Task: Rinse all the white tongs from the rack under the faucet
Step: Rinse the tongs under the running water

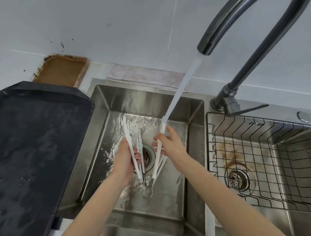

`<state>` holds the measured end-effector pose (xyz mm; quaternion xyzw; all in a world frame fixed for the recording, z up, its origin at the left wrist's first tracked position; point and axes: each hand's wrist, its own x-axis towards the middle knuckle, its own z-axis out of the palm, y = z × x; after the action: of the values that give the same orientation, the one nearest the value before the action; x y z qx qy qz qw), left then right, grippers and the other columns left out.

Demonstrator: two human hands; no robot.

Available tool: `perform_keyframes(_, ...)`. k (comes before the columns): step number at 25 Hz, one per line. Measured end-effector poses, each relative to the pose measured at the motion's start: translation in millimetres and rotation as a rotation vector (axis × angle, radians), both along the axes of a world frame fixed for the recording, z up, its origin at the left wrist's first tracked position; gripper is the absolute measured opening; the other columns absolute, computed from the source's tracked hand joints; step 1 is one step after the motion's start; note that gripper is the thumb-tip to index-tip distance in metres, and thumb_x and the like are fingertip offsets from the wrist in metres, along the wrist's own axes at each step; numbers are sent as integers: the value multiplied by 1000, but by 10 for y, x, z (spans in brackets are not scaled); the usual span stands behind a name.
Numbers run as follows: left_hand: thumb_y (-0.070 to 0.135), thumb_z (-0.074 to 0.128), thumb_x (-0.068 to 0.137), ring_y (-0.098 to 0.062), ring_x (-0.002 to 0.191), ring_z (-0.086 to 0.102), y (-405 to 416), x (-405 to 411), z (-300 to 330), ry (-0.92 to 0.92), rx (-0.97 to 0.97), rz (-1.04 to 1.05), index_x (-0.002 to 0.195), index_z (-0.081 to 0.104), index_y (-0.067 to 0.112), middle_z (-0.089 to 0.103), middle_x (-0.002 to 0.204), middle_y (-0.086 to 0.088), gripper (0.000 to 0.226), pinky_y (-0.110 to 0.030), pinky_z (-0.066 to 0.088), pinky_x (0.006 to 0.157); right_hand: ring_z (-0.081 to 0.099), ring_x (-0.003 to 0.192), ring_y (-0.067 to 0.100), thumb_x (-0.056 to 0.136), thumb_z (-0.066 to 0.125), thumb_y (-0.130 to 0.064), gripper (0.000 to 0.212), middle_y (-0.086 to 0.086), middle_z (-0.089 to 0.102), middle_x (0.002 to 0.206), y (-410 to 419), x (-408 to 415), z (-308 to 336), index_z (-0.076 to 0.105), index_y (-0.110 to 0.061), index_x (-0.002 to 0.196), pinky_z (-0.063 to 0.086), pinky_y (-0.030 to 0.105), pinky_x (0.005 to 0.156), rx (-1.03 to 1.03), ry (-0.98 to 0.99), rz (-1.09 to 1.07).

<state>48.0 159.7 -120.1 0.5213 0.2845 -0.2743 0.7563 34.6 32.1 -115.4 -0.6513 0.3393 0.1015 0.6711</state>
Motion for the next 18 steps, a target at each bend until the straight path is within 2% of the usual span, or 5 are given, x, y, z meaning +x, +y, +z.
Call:
perform_keyframes(4, 32, 32, 98, -5, 35, 30, 33, 31, -10, 38, -63, 15, 87, 51, 26, 27, 58, 4, 23, -17, 28, 40, 62, 83, 17, 92, 52, -11, 49, -1, 57, 82, 30, 99, 38, 38, -13, 139, 53, 41, 93, 89, -59, -87)
perform_keyframes(7, 32, 31, 98, -6, 37, 29, 2, 27, -51, 118, -164, 23, 90, 47, 19, 26, 60, 2, 21, -16, 28, 35, 58, 70, 14, 89, 57, -6, 52, 3, 56, 83, 10, 143, 97, 39, -15, 137, 54, 30, 76, 300, -118, -199)
perform_keyframes(9, 31, 31, 99, -7, 36, 32, -39, 12, -90, 172, -214, 18, 90, 45, 14, 30, 62, 1, 24, -17, 31, 34, 55, 62, 13, 87, 60, -6, 52, 3, 56, 80, 1, 169, 151, 40, -16, 135, 52, 26, 69, 364, -137, -206)
perform_keyframes(14, 20, 31, 98, -9, 29, 36, -167, -6, -96, 204, -236, -24, 74, 43, 12, 34, 62, -3, 28, -15, 34, 34, 48, 52, 9, 87, 62, -25, 38, 0, 51, 75, -32, 188, 219, 43, -20, 120, 42, 16, 40, 312, -118, -248)
perform_keyframes(18, 22, 26, 98, -10, 31, 35, -244, 2, -55, 150, -135, -68, 76, 45, 12, 35, 58, -4, 31, -19, 32, 37, 44, 48, 10, 91, 51, -34, 25, -1, 46, 65, -90, 161, 226, 45, -14, 103, 39, 21, 42, 91, -102, -269)
